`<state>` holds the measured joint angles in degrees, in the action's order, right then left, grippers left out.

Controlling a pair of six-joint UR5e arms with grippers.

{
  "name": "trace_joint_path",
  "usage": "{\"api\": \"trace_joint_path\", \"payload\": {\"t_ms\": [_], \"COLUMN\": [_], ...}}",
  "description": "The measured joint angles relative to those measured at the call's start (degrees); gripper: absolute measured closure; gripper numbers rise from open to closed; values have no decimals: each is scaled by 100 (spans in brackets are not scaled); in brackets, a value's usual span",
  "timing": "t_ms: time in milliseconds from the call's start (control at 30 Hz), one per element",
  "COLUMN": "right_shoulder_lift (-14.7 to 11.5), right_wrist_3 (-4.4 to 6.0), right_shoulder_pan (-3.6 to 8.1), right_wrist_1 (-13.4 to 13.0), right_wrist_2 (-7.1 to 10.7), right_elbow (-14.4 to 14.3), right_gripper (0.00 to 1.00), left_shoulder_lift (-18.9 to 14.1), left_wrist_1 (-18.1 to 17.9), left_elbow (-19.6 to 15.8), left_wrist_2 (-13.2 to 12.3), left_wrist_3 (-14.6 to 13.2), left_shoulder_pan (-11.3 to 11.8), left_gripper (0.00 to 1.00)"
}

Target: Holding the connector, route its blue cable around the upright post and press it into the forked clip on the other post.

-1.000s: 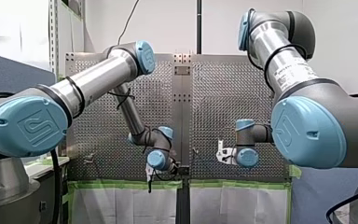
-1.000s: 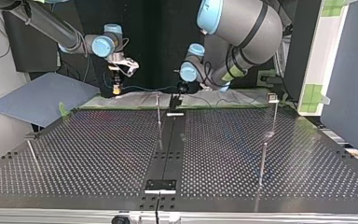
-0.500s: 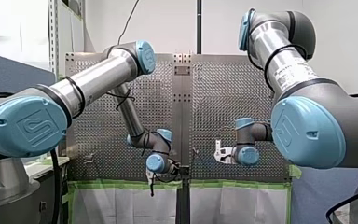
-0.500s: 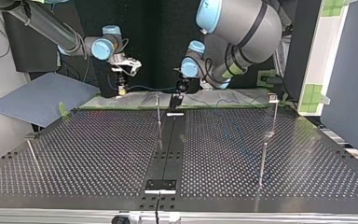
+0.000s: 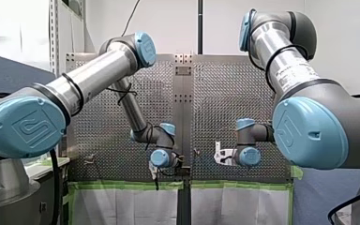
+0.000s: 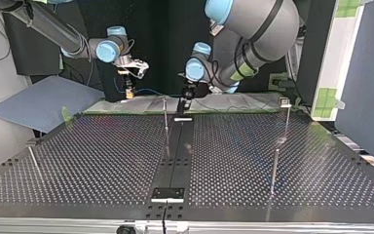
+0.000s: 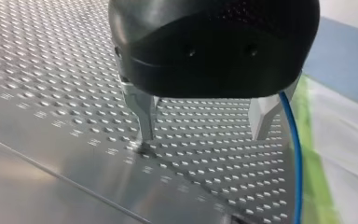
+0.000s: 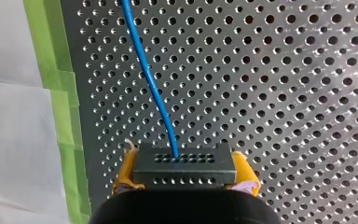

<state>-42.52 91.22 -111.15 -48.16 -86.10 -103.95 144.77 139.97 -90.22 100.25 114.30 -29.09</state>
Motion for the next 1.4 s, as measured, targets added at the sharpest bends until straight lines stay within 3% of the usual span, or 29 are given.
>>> {"api": "trace_joint_path", "payload": {"t_ms": [200, 667, 833, 1400], "right_shoulder_lift": [14, 51, 61, 79], "right_wrist_3": [37, 90, 101, 246], "right_shoulder_pan": [22, 58, 77, 188], "right_wrist_1": [-78, -179, -212, -257], "right_wrist_2": [71, 240, 306, 805], "right_elbow": [1, 1, 0, 2], "right_gripper": [100, 100, 100, 100], "left_shoulder_lift": [-171, -183, -183, -167], "left_wrist_1": [13, -85, -91, -109], "left_elbow": [-35, -57, -60, -55], "left_wrist_2": [157, 878, 1144, 1882], "left_wrist_3": [-43, -456, -556, -810], "left_shoulder_pan": [-125, -765, -819, -852], "left_gripper": [0, 0, 0, 0]}}
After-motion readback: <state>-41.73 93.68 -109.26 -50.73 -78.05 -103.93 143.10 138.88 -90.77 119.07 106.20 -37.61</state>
